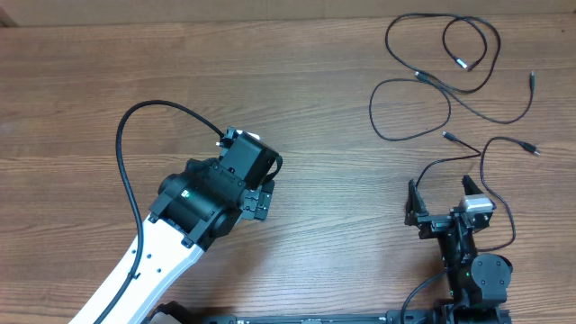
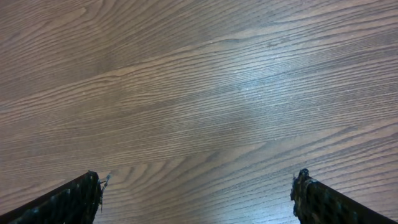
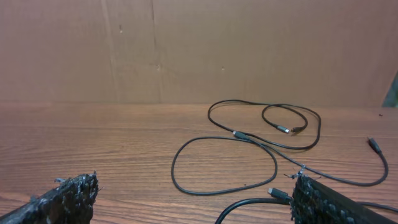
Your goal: Untangle cables
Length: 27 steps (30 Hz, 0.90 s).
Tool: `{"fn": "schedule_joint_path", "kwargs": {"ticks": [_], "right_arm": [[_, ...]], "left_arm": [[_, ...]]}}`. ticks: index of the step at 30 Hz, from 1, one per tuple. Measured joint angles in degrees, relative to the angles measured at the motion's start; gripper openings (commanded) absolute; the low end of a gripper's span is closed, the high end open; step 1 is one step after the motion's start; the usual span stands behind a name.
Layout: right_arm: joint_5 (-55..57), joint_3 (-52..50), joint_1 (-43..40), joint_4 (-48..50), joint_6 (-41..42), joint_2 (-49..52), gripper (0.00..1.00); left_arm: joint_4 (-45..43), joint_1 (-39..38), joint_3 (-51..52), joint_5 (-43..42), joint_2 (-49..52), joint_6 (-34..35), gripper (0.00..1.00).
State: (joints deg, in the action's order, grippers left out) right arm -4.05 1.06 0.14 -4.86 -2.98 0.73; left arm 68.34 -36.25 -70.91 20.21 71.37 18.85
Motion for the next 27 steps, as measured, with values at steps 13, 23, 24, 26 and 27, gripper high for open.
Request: {"fn": "schedule_joint_path", "kwargs": {"ticks": [13, 23, 24, 26, 27], "right_arm": [[1.33, 0.00, -0.11, -0.35, -0.87, 0.00, 1.00], [1.57, 0.00, -0.11, -0.39, 0.70, 0.00, 1.00], [1.60, 0.00, -0.11, -0.37, 0.85, 0.00, 1.00], [1.66, 0.00, -0.11, -0.37, 1.42, 0.00, 1.00], [1.68, 0.00, -0.11, -0.35, 1.55, 0.00, 1.00]], "left_arm": [[0.02, 0.00, 0.00, 0.00, 0.00, 0.00, 1.00], [0.00, 0.00, 0.00, 0.00, 0.00, 0.00, 1.00], [0.00, 0.00, 0.00, 0.00, 0.00, 0.00, 0.99], [0.00, 0.00, 0.00, 0.00, 0.00, 0.00, 1.00], [0.02, 0.00, 0.00, 0.00, 0.00, 0.00, 1.00]]}}
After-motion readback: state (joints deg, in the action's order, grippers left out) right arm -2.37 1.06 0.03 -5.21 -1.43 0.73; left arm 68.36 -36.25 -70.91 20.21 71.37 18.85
